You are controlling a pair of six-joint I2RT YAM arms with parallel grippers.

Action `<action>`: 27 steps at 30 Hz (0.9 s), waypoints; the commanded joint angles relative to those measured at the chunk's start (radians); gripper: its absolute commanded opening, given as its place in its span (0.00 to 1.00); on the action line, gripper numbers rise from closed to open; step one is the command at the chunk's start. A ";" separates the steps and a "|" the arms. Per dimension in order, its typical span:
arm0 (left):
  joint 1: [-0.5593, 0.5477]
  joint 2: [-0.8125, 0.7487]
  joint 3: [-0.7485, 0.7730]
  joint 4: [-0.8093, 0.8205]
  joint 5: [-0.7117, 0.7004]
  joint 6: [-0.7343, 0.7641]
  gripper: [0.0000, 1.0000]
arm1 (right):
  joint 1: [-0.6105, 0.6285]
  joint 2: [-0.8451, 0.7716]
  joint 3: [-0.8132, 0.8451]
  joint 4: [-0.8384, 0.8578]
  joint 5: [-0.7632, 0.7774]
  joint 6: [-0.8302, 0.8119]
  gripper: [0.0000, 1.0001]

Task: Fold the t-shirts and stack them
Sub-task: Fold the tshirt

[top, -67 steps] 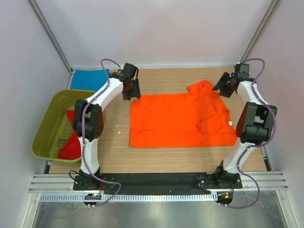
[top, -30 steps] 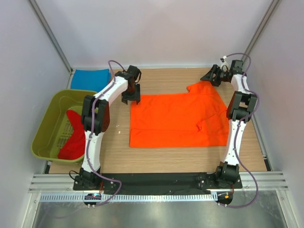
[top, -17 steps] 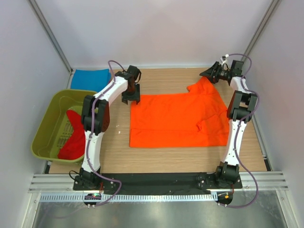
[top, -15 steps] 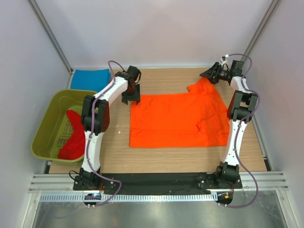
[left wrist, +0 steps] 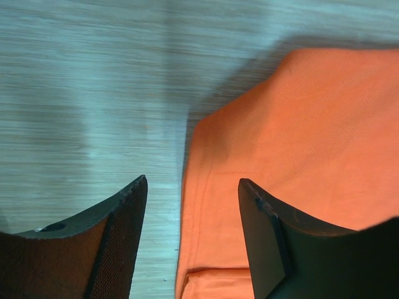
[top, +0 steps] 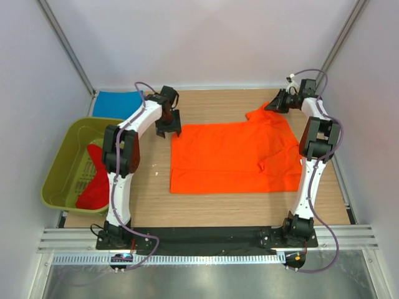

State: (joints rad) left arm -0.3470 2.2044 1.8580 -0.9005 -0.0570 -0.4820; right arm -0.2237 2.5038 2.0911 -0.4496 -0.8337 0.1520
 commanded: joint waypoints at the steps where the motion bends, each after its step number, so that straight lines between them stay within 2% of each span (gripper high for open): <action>1: 0.051 -0.094 0.024 0.003 0.077 -0.020 0.62 | 0.047 -0.143 -0.051 0.046 0.079 -0.077 0.12; 4: 0.066 -0.087 0.020 -0.003 0.065 -0.010 0.62 | 0.057 -0.174 -0.081 0.052 0.099 -0.086 0.09; 8: 0.074 -0.065 -0.010 0.078 0.225 0.011 0.61 | 0.064 -0.227 -0.137 0.071 0.114 -0.083 0.08; 13: 0.074 -0.025 -0.002 0.121 0.299 -0.029 0.61 | 0.072 -0.290 -0.192 0.104 0.116 -0.069 0.08; 16: 0.074 0.020 0.032 0.066 0.252 -0.052 0.62 | 0.072 -0.312 -0.198 0.077 0.123 -0.086 0.08; 22: 0.072 0.023 -0.010 0.087 0.172 -0.070 0.62 | 0.072 -0.356 -0.261 0.083 0.127 -0.106 0.06; 25: 0.068 0.031 -0.008 0.106 0.174 -0.069 0.63 | 0.075 -0.355 -0.264 0.086 0.120 -0.094 0.06; 27: 0.068 0.049 -0.010 0.124 0.223 -0.072 0.63 | 0.075 -0.358 -0.267 0.089 0.120 -0.088 0.06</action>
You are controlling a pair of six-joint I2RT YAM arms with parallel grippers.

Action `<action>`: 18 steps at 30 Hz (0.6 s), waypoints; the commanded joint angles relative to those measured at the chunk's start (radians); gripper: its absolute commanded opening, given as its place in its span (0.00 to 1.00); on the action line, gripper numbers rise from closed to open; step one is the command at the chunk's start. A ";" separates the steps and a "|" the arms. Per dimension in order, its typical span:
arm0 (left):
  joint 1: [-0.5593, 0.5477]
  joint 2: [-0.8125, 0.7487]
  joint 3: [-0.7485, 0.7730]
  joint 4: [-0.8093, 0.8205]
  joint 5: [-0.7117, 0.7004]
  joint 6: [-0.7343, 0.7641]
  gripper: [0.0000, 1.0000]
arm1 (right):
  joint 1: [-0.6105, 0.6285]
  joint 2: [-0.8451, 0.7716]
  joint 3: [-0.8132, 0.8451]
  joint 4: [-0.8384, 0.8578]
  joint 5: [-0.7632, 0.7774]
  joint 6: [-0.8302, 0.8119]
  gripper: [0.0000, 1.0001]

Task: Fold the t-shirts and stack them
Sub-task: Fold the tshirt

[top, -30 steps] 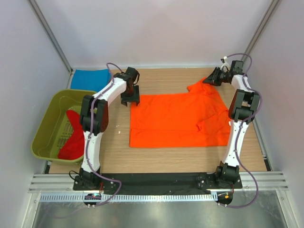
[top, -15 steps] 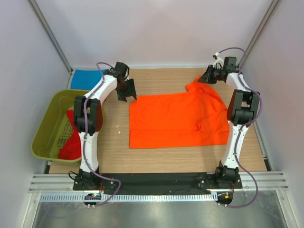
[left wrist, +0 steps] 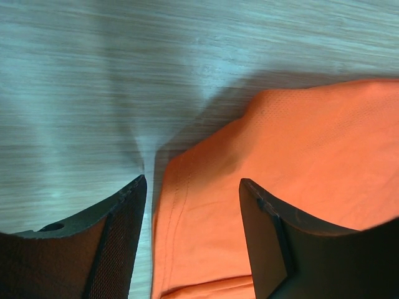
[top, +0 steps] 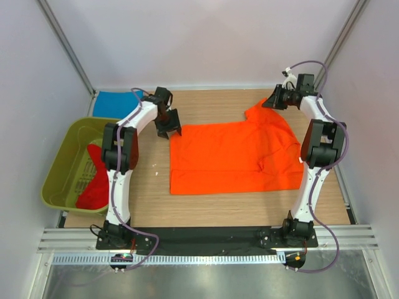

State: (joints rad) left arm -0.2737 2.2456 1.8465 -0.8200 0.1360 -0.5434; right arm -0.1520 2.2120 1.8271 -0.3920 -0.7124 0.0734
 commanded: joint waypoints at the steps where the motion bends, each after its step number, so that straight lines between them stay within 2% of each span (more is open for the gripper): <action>1: -0.005 0.014 0.003 0.050 0.052 -0.013 0.63 | 0.003 -0.067 -0.005 0.033 -0.001 -0.007 0.06; 6: -0.018 0.029 -0.007 0.107 0.181 -0.020 0.62 | 0.003 -0.075 -0.012 0.042 0.010 0.009 0.04; 10: -0.033 -0.030 -0.047 0.174 0.247 -0.026 0.61 | 0.003 -0.074 -0.017 0.030 0.016 -0.003 0.03; 18: -0.111 -0.167 -0.112 0.211 0.212 -0.020 0.61 | 0.003 -0.077 -0.023 0.027 0.013 -0.001 0.03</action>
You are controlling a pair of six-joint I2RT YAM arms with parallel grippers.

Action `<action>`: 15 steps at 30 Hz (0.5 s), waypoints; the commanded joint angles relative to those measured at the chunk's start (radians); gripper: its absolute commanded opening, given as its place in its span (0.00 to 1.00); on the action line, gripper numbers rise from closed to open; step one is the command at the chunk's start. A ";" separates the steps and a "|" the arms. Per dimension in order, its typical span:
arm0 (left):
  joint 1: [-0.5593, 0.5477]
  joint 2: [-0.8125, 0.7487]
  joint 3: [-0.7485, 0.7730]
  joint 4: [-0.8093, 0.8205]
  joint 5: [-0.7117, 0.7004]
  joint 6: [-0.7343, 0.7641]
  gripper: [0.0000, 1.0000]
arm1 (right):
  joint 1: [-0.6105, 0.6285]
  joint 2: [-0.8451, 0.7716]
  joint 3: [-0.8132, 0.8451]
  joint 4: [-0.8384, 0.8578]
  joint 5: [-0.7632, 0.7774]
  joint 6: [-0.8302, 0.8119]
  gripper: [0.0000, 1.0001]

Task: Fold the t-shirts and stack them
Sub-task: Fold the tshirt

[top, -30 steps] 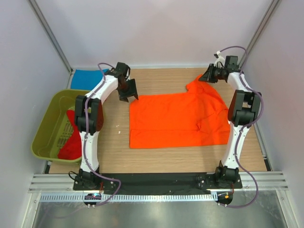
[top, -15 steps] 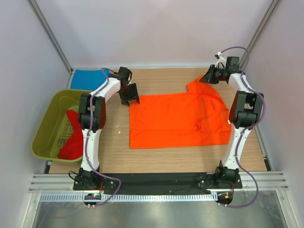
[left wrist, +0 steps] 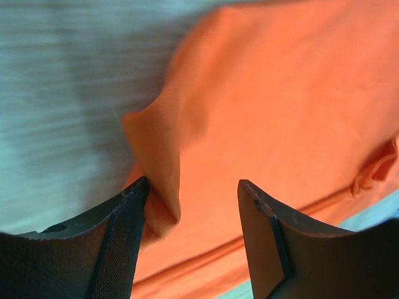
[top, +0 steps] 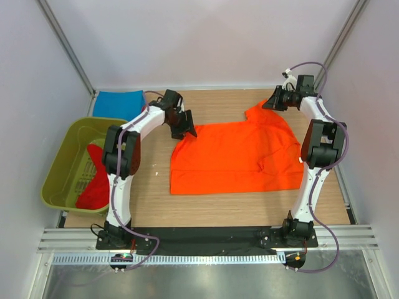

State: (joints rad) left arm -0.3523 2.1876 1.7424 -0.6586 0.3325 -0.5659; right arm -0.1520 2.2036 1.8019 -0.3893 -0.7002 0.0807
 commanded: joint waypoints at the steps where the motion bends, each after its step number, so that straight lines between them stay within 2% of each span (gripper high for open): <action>1: -0.036 -0.123 -0.012 0.050 0.011 0.003 0.60 | 0.002 -0.071 0.002 0.026 -0.001 -0.010 0.03; 11: -0.054 -0.166 -0.044 0.037 -0.024 0.017 0.58 | 0.003 -0.061 0.020 0.004 0.001 -0.022 0.03; 15: -0.054 -0.163 -0.015 -0.005 -0.105 0.046 0.58 | 0.003 -0.059 0.024 0.003 -0.004 -0.022 0.03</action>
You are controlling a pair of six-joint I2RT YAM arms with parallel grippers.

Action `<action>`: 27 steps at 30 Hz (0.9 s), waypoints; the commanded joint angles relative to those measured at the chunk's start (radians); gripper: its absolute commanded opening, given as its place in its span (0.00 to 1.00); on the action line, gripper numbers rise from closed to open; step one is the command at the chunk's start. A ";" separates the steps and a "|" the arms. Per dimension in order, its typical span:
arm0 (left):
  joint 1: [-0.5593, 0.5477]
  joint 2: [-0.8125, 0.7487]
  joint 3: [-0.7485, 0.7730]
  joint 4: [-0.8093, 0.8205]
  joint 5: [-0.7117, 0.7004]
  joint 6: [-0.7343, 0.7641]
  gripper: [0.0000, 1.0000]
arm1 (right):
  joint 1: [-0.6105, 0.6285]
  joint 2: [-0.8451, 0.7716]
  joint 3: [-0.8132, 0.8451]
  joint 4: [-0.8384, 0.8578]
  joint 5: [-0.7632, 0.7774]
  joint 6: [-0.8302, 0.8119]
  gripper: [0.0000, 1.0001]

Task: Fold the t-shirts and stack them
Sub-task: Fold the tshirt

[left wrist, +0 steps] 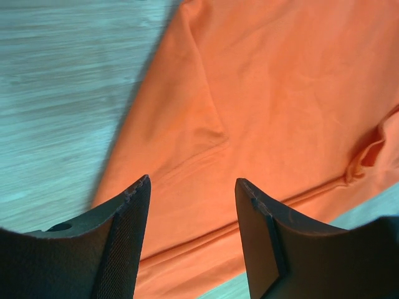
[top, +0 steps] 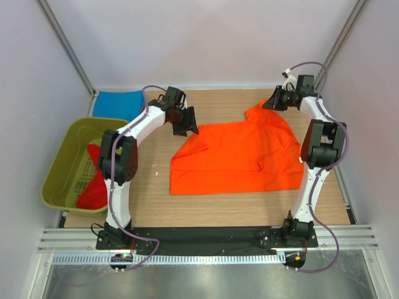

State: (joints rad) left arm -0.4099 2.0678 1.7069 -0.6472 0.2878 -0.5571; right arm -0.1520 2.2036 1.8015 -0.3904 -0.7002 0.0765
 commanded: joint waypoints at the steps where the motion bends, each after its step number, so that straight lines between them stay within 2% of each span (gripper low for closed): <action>1: 0.003 -0.037 0.039 -0.020 -0.073 0.075 0.58 | 0.003 -0.061 0.024 0.002 -0.005 -0.020 0.03; 5: -0.006 -0.009 0.062 -0.019 -0.030 0.192 0.57 | 0.003 -0.059 0.025 -0.005 -0.002 -0.023 0.03; 10: -0.095 0.011 0.082 -0.032 -0.148 0.267 0.55 | 0.003 -0.064 0.010 0.001 0.001 -0.021 0.03; 15: -0.150 0.086 0.186 -0.114 -0.265 0.253 0.52 | 0.003 -0.064 0.001 0.004 -0.002 -0.029 0.03; 27: -0.262 0.178 0.223 -0.111 -0.406 0.207 0.44 | 0.003 -0.061 0.004 -0.007 -0.005 -0.038 0.03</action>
State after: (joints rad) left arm -0.6586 2.2341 1.8782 -0.7559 -0.0563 -0.3378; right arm -0.1520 2.2036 1.8015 -0.3985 -0.7002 0.0574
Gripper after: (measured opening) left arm 0.445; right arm 0.085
